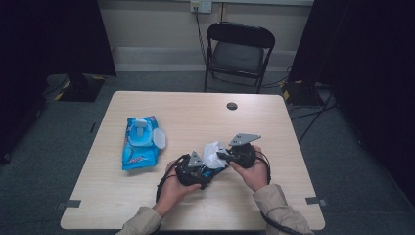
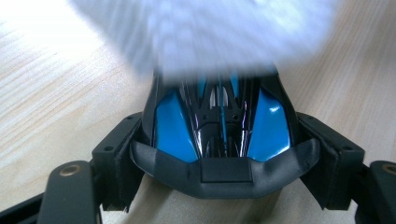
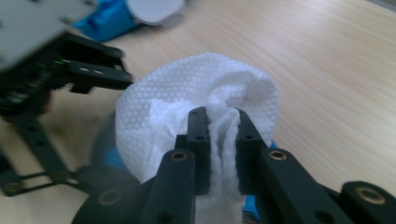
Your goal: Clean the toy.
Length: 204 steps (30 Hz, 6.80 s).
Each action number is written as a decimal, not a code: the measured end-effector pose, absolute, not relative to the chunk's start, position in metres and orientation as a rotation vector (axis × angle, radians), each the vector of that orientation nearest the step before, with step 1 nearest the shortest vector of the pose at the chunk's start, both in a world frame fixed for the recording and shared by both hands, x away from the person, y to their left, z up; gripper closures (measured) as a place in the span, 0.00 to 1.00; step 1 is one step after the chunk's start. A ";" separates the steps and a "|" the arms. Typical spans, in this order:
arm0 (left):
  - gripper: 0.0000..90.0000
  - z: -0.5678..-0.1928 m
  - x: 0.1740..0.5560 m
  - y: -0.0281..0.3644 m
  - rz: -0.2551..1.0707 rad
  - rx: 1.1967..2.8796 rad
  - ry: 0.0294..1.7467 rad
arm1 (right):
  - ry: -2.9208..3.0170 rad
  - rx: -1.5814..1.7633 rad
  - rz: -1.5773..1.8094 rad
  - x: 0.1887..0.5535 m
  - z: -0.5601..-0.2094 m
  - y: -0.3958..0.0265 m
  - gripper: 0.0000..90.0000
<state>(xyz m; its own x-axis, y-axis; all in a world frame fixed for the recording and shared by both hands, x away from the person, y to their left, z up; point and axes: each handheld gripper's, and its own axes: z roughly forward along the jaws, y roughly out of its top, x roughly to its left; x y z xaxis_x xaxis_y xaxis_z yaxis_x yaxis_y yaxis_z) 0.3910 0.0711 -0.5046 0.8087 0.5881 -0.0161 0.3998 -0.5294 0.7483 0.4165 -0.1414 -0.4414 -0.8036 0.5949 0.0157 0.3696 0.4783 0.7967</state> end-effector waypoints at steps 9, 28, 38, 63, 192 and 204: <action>0.27 -0.504 0.391 0.071 0.306 2.201 0.723 | 2.576 0.753 1.234 0.406 -0.457 -0.115 0.88; 0.27 -0.505 0.391 0.071 0.306 2.199 0.724 | 2.625 0.657 1.221 0.402 -0.467 -0.093 0.85; 0.27 -0.505 0.391 0.071 0.308 2.199 0.723 | 2.647 0.683 1.227 0.405 -0.469 -0.092 0.91; 0.27 -0.505 0.391 0.071 0.305 2.199 0.727 | 2.607 0.843 1.221 0.421 -0.467 -0.115 0.92; 0.24 -0.496 0.391 0.080 0.248 2.240 0.722 | 2.210 1.260 1.202 0.418 -0.491 -0.253 0.91; 0.24 -0.457 0.390 0.085 0.207 2.151 0.750 | 2.237 1.221 1.226 0.410 -0.489 -0.253 0.90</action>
